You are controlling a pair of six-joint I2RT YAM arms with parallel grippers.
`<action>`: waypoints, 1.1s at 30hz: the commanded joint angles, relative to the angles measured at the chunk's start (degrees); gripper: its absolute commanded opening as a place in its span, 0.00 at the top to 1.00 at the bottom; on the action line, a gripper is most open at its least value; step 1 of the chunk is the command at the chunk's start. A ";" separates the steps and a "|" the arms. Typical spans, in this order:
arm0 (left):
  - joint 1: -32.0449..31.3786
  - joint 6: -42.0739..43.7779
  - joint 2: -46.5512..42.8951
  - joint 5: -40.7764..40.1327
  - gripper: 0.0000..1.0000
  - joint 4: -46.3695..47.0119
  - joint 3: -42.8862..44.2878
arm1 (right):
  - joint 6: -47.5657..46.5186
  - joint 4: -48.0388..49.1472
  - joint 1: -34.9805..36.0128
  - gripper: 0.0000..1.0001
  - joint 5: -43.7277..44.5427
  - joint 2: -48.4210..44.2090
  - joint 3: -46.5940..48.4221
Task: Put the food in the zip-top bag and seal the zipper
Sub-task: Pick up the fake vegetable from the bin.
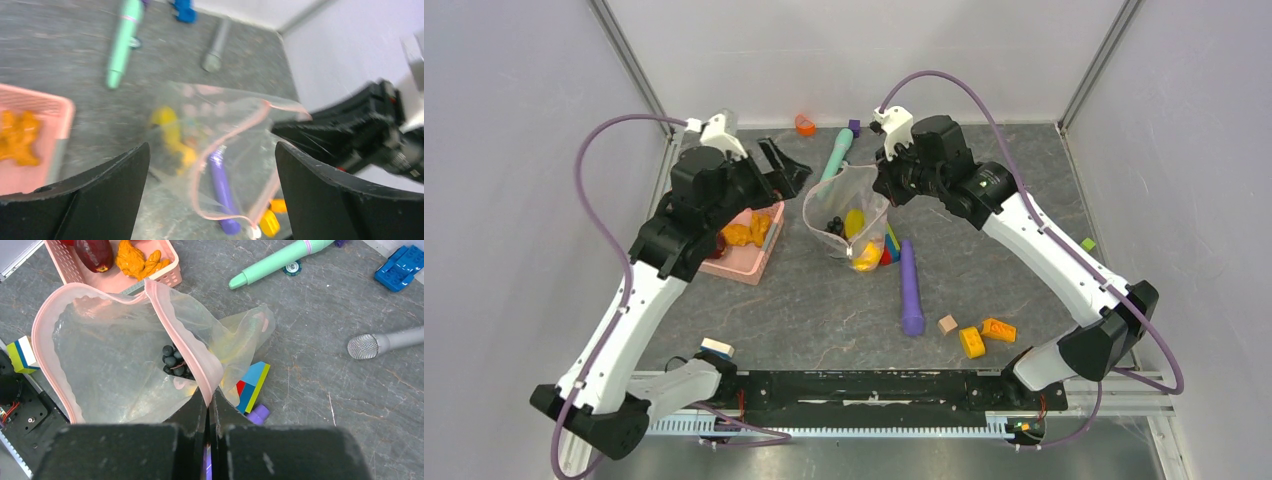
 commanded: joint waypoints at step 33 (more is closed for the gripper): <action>25.49 24.81 31.61 0.12 0.00 9.19 -12.49 | -2.46 2.73 0.08 1.00 2.82 -2.80 -1.76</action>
